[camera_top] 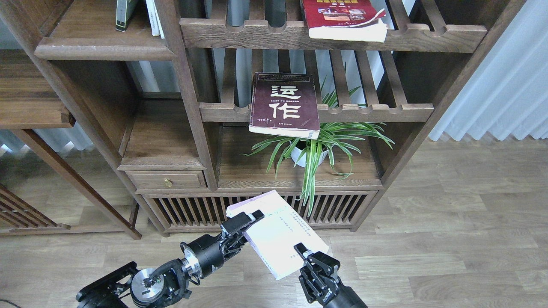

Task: Organize books on shelf
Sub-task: 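Hand the white book from the right gripper to the left gripper, then lift the white book with the left gripper onto the upper shelf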

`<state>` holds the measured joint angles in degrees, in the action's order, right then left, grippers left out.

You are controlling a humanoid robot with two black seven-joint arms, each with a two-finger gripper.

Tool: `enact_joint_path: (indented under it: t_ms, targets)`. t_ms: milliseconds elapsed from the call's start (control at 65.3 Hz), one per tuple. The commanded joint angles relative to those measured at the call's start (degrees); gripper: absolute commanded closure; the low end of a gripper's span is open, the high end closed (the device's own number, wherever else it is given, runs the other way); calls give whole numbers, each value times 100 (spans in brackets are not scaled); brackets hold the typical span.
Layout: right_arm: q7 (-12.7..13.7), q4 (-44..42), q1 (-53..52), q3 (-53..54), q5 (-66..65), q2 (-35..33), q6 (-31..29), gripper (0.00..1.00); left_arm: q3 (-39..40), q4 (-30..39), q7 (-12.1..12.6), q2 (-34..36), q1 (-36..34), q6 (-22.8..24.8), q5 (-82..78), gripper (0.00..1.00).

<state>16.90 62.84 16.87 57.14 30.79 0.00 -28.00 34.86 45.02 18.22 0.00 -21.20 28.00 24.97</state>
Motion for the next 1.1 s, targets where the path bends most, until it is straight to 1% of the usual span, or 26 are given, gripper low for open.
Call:
enact_joint_path:
  t_ms: [0, 31, 46, 77, 168, 214, 322, 383, 398, 429, 444, 475, 490, 505, 521, 551, 567, 582, 613, 674, 735, 751, 796, 934, 1088]
  targets:
    - [-2, 0, 0, -1, -3, 0, 0, 90, 3, 16, 7, 0, 11, 0, 8, 74]
    - [-2, 0, 0, -1, -3, 0, 0, 90, 3, 16, 7, 0, 11, 0, 8, 80]
    - [-2, 0, 0, -1, -3, 0, 0, 90, 3, 16, 7, 0, 19, 0, 8, 84]
    - [-2, 0, 0, -1, -3, 0, 0, 90, 3, 16, 7, 0, 28, 0, 8, 87]
    - [-2, 0, 0, -1, -3, 0, 0, 90, -6, 33, 24, 0, 28, 0, 8, 88]
    - [-2, 0, 0, -1, -3, 0, 0, 90, -6, 33, 33, 0, 28, 0, 8, 91]
    - [-2, 0, 9, 7, -3, 0, 0, 89, -15, 42, 68, 0, 37, 0, 8, 94]
    - [-2, 0, 9, -1, -3, 0, 0, 86, -15, 69, 68, 0, 37, 0, -1, 94]
    - [-2, 0, 9, -1, -12, 0, 0, 82, -15, 69, 77, 0, 28, 0, -10, 95]
    - [-2, 0, 9, -1, -12, 0, 0, 79, -15, 69, 77, 0, 28, 0, -19, 95]
    - [-2, 0, 9, -1, -38, 0, 0, 72, -15, 77, 77, 0, 28, 0, -28, 95]
    - [-2, 0, 9, -19, -65, 0, 0, 66, -15, 86, 77, 0, 28, 0, -36, 95]
    - [-2, -9, 9, -54, -134, 0, 0, 55, -6, 104, 77, 0, 28, 0, -45, 95]
    - [-2, -9, 0, -63, -179, 0, 0, 50, -6, 113, 86, 0, 28, 0, -45, 95]
    - [-2, -18, 0, -80, -257, 0, 0, 40, 11, 121, 86, 0, 28, 0, -45, 95]
    - [-2, -18, 0, -81, -372, 0, 0, 25, 47, 130, 94, 0, 19, 0, -45, 95]
    - [-2, -26, 9, -54, -494, 0, 0, 13, 73, 156, 94, 0, 19, 0, -54, 95]
    - [-2, -27, 0, -54, -574, 0, 0, 8, 91, 165, 103, 0, 11, 0, -54, 96]
    - [-37, -27, 9, -28, -723, 0, 0, 3, 134, 218, 129, 0, 11, 0, -63, 96]
    - [-73, -62, 27, -19, -803, 0, 0, 2, 179, 306, 191, 70, 2, 0, -80, 96]
    - [-64, -150, 79, -54, -829, 0, 0, 1, 337, 552, 253, 369, 11, 0, -80, 96]
    - [-64, -228, 71, -54, -838, 0, 0, 1, 485, 822, 261, 683, 2, 0, -72, 96]
    - [-64, -246, 79, -54, -838, 0, 0, 1, 600, 973, 261, 931, 11, 0, -80, 96]
    - [-73, -334, 97, -54, -838, 0, 0, 1, 969, 1264, 261, 1556, 11, 0, -72, 96]
    - [-64, -659, -8, -54, -838, 0, 0, 1, 1391, 1483, 261, 2346, 19, 0, -72, 96]
